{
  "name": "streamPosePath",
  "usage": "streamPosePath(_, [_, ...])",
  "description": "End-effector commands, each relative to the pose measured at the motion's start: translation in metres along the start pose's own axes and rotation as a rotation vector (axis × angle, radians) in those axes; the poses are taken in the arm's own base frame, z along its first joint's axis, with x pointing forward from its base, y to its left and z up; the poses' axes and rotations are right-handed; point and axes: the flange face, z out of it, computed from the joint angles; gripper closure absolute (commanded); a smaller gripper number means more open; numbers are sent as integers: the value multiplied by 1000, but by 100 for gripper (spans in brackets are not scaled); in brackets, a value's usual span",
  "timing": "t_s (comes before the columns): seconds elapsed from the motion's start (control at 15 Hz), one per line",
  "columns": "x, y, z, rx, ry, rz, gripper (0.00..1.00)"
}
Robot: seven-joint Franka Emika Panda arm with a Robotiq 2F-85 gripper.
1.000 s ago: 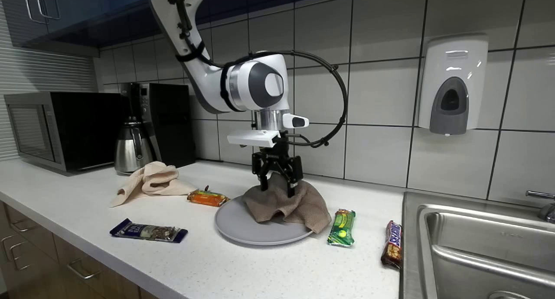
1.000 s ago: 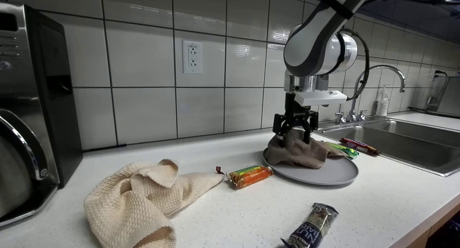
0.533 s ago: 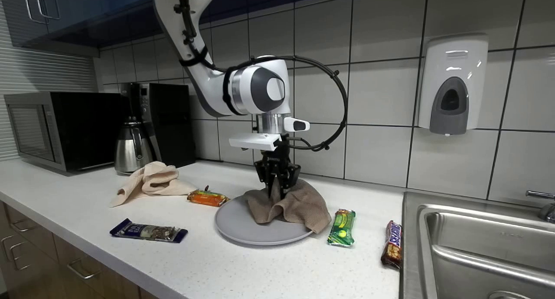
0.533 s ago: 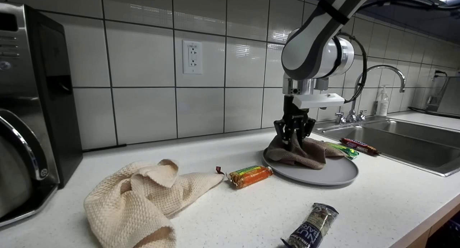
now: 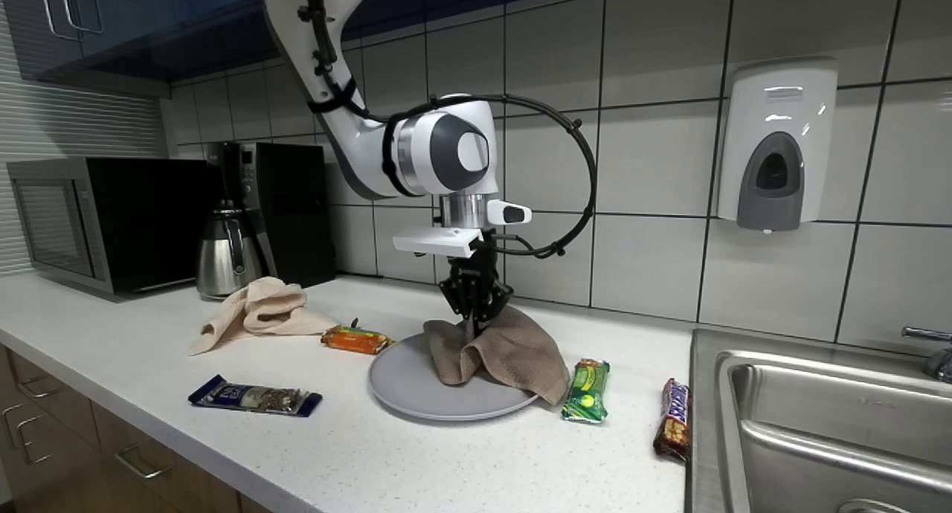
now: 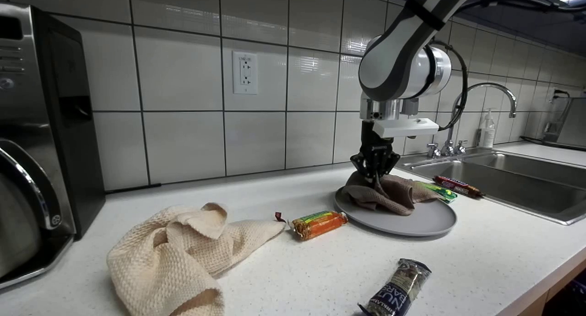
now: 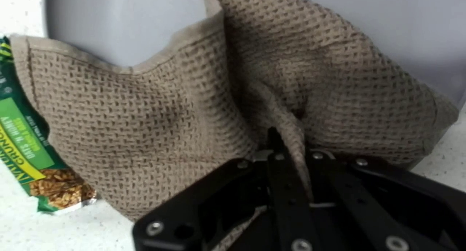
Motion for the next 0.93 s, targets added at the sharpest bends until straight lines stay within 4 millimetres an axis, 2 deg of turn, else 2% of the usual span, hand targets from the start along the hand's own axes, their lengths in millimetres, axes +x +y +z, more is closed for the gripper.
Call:
streamPosePath(0.0, [-8, 2, -21, 6, 5, -13, 99])
streamPosePath(0.4, [-32, -8, -55, 4, 45, -29, 99])
streamPosePath(0.87, [-61, -35, -92, 13, 85, -73, 99])
